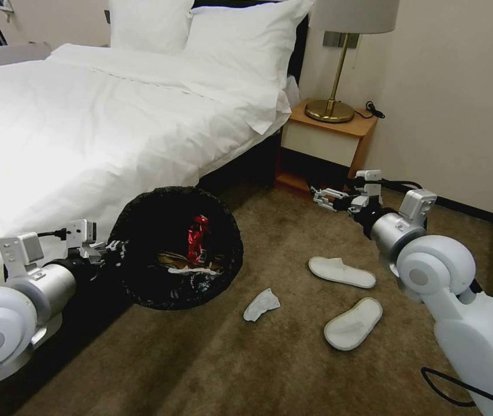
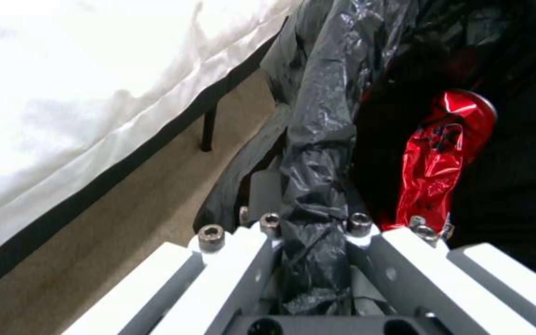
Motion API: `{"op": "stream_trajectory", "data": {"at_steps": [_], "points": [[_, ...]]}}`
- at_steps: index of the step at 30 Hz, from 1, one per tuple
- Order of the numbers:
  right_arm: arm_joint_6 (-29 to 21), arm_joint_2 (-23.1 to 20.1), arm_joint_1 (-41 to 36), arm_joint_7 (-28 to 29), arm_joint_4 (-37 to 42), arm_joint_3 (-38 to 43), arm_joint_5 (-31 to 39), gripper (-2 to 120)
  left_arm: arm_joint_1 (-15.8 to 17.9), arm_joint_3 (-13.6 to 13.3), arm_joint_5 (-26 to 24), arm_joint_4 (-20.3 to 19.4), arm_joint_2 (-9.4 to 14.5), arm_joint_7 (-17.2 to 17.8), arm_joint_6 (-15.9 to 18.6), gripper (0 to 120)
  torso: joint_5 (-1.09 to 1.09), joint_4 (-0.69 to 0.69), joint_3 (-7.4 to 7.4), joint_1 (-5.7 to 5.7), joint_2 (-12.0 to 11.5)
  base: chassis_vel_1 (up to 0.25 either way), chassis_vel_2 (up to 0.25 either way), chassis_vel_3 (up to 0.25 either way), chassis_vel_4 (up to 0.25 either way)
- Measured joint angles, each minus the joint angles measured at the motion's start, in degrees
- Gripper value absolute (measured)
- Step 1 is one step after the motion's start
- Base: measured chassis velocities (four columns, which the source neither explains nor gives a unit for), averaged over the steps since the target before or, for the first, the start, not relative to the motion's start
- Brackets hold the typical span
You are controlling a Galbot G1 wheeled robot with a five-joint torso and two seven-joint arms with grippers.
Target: Pick up the trash bin, then pick up the garbage on the floor and place it into the trash bin.
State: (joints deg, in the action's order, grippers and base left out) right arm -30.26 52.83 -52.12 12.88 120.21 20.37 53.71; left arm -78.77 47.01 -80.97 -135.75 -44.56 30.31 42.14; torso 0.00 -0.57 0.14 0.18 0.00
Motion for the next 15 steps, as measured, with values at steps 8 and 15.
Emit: {"op": "stream_trajectory", "data": {"at_steps": [8, 15], "points": [[-0.52, -0.05, -1.48, -0.12, 1.03, 0.32, -0.08, 100, -0.39, 0.31, -0.03, -0.37, -0.02, 0.05, 0.0, 2, 0.0, 0.0, 0.01, 0.0, 0.0, -0.035, 0.043, 0.041, -0.033], [-0.53, 0.03, -2.28, -0.12, 1.5, 0.21, -0.27, 100, -0.44, 0.32, -0.03, -0.47, -0.06, -0.01, 0.0, 2, 0.0, 0.0, 0.0, 0.0, 0.0, 0.0, 0.0, 0.0, 0.0]]}}
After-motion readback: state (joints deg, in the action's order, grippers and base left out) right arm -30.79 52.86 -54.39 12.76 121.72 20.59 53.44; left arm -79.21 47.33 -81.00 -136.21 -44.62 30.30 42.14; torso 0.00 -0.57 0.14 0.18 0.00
